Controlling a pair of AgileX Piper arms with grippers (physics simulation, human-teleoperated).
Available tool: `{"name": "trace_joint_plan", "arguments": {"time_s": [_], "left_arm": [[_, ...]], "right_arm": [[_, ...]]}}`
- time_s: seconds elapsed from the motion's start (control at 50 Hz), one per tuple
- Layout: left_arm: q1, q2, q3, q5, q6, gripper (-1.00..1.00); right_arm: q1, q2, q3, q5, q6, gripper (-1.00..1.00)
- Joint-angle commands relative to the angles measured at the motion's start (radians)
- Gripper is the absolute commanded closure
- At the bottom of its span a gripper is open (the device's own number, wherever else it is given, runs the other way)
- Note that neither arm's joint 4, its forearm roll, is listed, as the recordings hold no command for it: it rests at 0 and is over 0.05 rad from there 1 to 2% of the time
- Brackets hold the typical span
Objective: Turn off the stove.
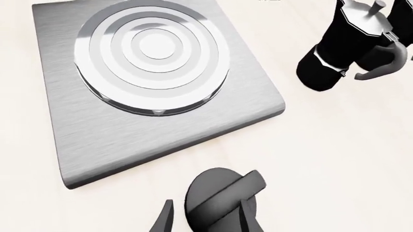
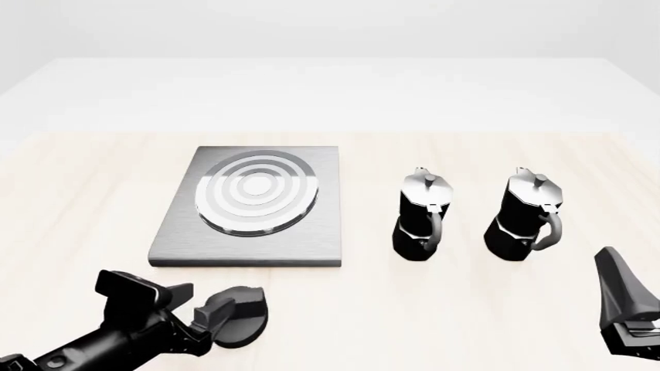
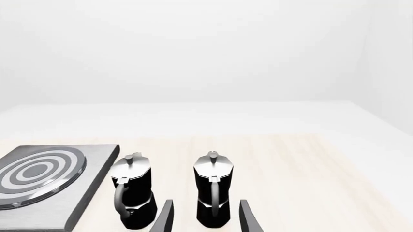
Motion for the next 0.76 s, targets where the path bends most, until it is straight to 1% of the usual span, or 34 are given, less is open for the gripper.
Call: {"name": "trace_joint_plan", "arguments": {"time_s": [0.02,0.04,0.08,0.12,0.16,0.2,0.26,0.3,0.36,0.38,0.42,0.5,0.56,0.6,0.68,0.7,0.74,0.76], "left_arm": [[0.418,0.014,0.020,0.093,0.195,-1.00],[0.448,-0.004,0.020,0.102,0.214,-1.00],[0.478,-0.004,0.020,0.107,0.215,-1.00],[0.526,-0.071,0.020,0.153,0.237,-1.00],[0.541,-0.092,0.019,0.171,0.239,-1.00],[0.586,-0.168,0.002,0.242,0.242,-1.00],[0.636,-0.264,-0.044,0.351,0.245,-1.00],[0.671,-0.340,-0.091,0.440,0.247,-1.00],[0.721,-0.387,-0.166,0.515,0.268,-1.00],[0.721,-0.388,-0.166,0.516,0.268,-1.00],[0.748,-0.380,-0.218,0.538,0.278,-1.00],[0.739,-0.411,-0.290,0.593,0.296,-1.00],[0.704,-0.443,-0.323,0.637,0.274,-1.00],[0.696,-0.454,-0.321,0.641,0.272,-1.00],[0.616,-0.547,-0.294,0.684,0.232,-1.00],[0.610,-0.571,-0.289,0.694,0.235,-1.00],[0.581,-0.607,-0.275,0.712,0.218,-1.00],[0.581,-0.607,-0.275,0.712,0.218,-1.00]], "right_arm": [[0.000,-0.001,0.000,0.001,-0.014,-1.00],[0.002,0.000,0.002,0.000,-0.017,-1.00],[0.002,0.000,0.003,0.000,-0.018,-1.00],[0.005,0.001,0.004,0.001,-0.022,-1.00],[0.006,0.001,0.004,0.001,-0.024,-1.00],[0.008,0.003,0.002,0.002,-0.028,-1.00],[0.010,0.006,0.002,0.001,-0.032,-1.00],[0.011,0.006,0.003,0.001,-0.036,-1.00],[0.013,0.007,0.002,0.001,-0.039,-1.00],[0.013,0.007,0.002,0.001,-0.039,-1.00],[0.013,0.006,-0.001,0.004,-0.040,-1.00],[0.011,0.001,-0.001,0.007,-0.041,-1.00],[0.010,0.003,-0.002,0.006,-0.042,-1.00],[0.007,0.002,-0.004,0.009,-0.040,-1.00],[0.001,0.001,-0.005,0.008,-0.036,-1.00],[0.002,0.001,-0.003,0.007,-0.035,-1.00],[0.008,0.004,-0.004,0.006,-0.035,-1.00],[0.008,0.004,-0.004,0.006,-0.035,-1.00]]}}
